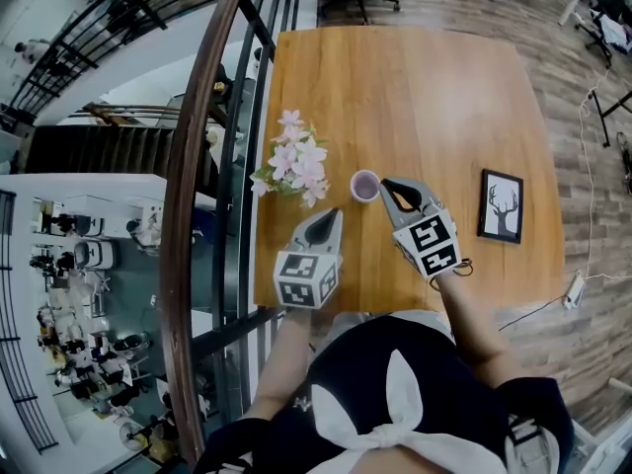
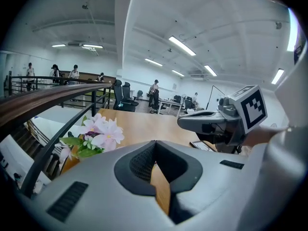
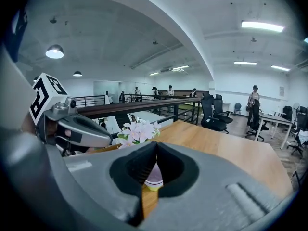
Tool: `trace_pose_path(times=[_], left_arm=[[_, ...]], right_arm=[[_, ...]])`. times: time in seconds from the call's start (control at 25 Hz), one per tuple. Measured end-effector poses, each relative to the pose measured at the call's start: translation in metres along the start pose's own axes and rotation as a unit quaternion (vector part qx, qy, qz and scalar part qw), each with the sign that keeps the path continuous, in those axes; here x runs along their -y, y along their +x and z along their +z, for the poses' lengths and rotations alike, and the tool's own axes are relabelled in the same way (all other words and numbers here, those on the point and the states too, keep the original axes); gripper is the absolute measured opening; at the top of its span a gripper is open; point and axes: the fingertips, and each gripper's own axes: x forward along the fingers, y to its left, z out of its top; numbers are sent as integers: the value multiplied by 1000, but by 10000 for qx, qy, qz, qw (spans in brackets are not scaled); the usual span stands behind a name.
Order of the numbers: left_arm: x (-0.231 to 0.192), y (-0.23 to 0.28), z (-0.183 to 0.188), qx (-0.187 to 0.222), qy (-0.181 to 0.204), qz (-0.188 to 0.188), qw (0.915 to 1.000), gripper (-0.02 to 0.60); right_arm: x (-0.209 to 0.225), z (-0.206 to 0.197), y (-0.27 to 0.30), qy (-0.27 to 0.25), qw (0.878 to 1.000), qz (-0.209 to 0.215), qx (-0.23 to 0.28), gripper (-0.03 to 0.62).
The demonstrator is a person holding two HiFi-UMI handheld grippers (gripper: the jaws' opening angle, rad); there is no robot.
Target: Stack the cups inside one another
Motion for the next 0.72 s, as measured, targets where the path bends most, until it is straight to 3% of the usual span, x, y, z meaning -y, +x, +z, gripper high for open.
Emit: trace_pose_path(times=[0.72], left_arm=[[41, -13, 13, 234, 280, -345, 9987, 17]], right_arm=[[-47, -1, -30, -147, 9983, 563, 40, -2]])
